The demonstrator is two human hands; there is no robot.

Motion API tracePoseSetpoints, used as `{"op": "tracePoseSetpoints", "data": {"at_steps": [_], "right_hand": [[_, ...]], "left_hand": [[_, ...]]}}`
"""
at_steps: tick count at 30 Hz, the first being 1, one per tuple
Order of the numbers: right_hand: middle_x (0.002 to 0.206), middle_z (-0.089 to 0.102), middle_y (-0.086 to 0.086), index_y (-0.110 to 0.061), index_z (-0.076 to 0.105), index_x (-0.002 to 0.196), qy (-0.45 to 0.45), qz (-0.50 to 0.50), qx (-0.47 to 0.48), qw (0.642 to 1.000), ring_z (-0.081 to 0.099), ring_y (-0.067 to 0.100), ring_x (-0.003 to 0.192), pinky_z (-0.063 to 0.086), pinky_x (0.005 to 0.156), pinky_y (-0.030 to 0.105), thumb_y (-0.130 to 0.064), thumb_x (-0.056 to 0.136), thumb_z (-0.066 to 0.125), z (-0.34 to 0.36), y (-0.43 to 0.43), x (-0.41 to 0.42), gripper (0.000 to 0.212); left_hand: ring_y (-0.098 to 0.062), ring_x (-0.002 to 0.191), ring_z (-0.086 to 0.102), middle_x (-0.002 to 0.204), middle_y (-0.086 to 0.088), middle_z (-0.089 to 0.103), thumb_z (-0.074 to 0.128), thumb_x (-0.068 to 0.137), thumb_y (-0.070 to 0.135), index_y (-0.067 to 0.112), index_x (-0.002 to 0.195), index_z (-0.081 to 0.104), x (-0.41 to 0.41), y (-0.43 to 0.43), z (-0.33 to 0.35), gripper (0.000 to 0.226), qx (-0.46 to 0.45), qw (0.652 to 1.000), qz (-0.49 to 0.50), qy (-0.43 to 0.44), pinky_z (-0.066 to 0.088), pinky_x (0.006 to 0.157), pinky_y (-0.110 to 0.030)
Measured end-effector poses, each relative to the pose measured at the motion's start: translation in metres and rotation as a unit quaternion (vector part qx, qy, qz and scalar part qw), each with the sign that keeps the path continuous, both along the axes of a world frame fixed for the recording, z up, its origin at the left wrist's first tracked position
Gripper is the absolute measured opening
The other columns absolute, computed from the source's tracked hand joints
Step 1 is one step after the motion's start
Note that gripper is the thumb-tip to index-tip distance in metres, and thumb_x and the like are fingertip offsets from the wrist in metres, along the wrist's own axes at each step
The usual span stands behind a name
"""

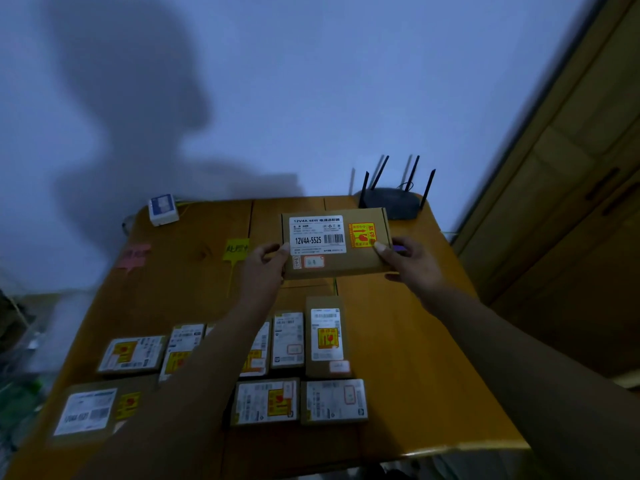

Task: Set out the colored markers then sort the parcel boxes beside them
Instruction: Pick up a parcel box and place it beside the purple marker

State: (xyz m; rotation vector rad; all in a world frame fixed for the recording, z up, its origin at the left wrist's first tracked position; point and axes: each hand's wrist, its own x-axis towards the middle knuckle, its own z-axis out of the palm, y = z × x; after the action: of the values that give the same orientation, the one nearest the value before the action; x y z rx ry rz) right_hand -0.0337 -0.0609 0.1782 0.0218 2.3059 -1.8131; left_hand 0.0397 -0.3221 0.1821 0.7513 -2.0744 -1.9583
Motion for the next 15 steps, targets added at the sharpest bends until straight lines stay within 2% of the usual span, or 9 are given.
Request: {"op": "tracePoseSetpoints", "data": {"at_steps": [2, 4, 8, 10, 12, 14, 15], "right_hand": [[0.117, 0.066, 0.0, -0.019, 0.059, 0.136, -0.005, -0.01, 0.021, 1.0, 0.066, 0.022, 0.111, 0.06, 0.08, 0.034, -0.046, 0.094, 0.072, -0.006, 0.005, 0.003, 0.052], [0.124, 0.065, 0.006, -0.018, 0.058, 0.139, -0.014, -0.019, 0.035, 0.999, 0.065, 0.025, 0.114, 0.06, 0.087, 0.038, -0.045, 0.095, 0.072, -0.013, 0.011, 0.005, 0.054], [0.129, 0.064, 0.005, -0.02, 0.06, 0.138, -0.02, -0.06, 0.077, 0.995, 0.063, 0.024, 0.118, 0.056, 0.098, 0.042, -0.052, 0.094, 0.068, -0.037, 0.038, 0.003, 0.055], [0.13, 0.064, 0.004, -0.02, 0.064, 0.136, -0.026, -0.085, 0.104, 0.991, 0.064, 0.025, 0.118, 0.055, 0.093, 0.039, -0.057, 0.093, 0.068, -0.053, 0.057, -0.001, 0.056], [0.123, 0.07, 0.004, -0.02, 0.07, 0.129, -0.028, -0.105, 0.132, 0.985, 0.067, 0.023, 0.108, 0.054, 0.078, 0.032, -0.055, 0.093, 0.069, -0.07, 0.082, -0.007, 0.05], [0.117, 0.074, 0.003, -0.021, 0.072, 0.124, -0.041, -0.128, 0.157, 0.978, 0.066, 0.017, 0.094, 0.049, 0.065, 0.025, -0.051, 0.094, 0.07, -0.089, 0.11, -0.013, 0.042], [0.12, 0.074, 0.002, -0.022, 0.07, 0.128, -0.054, -0.145, 0.164, 0.974, 0.064, 0.016, 0.093, 0.046, 0.063, 0.024, -0.05, 0.094, 0.07, -0.097, 0.125, -0.018, 0.045]], "left_hand": [[-0.011, 0.092, 0.068, 0.117, -0.007, 0.07, 0.063, 0.1, 0.036, 0.016, 0.135, 0.059, -0.002, 0.004, -0.01, 0.04, -0.004, 1.0, -0.011, -0.014, 0.055, 0.068, -0.026], [-0.014, 0.095, 0.07, 0.111, -0.003, 0.071, 0.065, 0.099, 0.037, 0.017, 0.133, 0.06, -0.006, 0.009, -0.02, 0.04, 0.005, 0.999, -0.021, -0.03, 0.058, 0.074, -0.03], [-0.013, 0.092, 0.072, 0.104, 0.007, 0.071, 0.067, 0.097, 0.036, 0.026, 0.125, 0.062, -0.021, 0.037, -0.05, 0.03, 0.008, 0.997, -0.05, -0.057, 0.061, 0.076, -0.033], [-0.016, 0.093, 0.073, 0.102, 0.008, 0.071, 0.066, 0.098, 0.035, 0.023, 0.129, 0.062, -0.032, 0.06, -0.068, 0.034, -0.009, 0.995, -0.075, -0.068, 0.063, 0.082, -0.041], [-0.019, 0.096, 0.074, 0.106, 0.001, 0.073, 0.065, 0.099, 0.032, 0.016, 0.133, 0.061, -0.045, 0.09, -0.086, 0.038, -0.021, 0.991, -0.104, -0.076, 0.063, 0.088, -0.046], [-0.021, 0.1, 0.072, 0.118, -0.007, 0.073, 0.063, 0.101, 0.027, 0.011, 0.139, 0.059, -0.057, 0.125, -0.104, 0.041, -0.022, 0.988, -0.123, -0.091, 0.061, 0.088, -0.044], [-0.019, 0.1, 0.071, 0.121, -0.006, 0.072, 0.063, 0.101, 0.028, 0.012, 0.141, 0.059, -0.064, 0.144, -0.111, 0.042, -0.034, 0.985, -0.132, -0.101, 0.06, 0.084, -0.039]]}}
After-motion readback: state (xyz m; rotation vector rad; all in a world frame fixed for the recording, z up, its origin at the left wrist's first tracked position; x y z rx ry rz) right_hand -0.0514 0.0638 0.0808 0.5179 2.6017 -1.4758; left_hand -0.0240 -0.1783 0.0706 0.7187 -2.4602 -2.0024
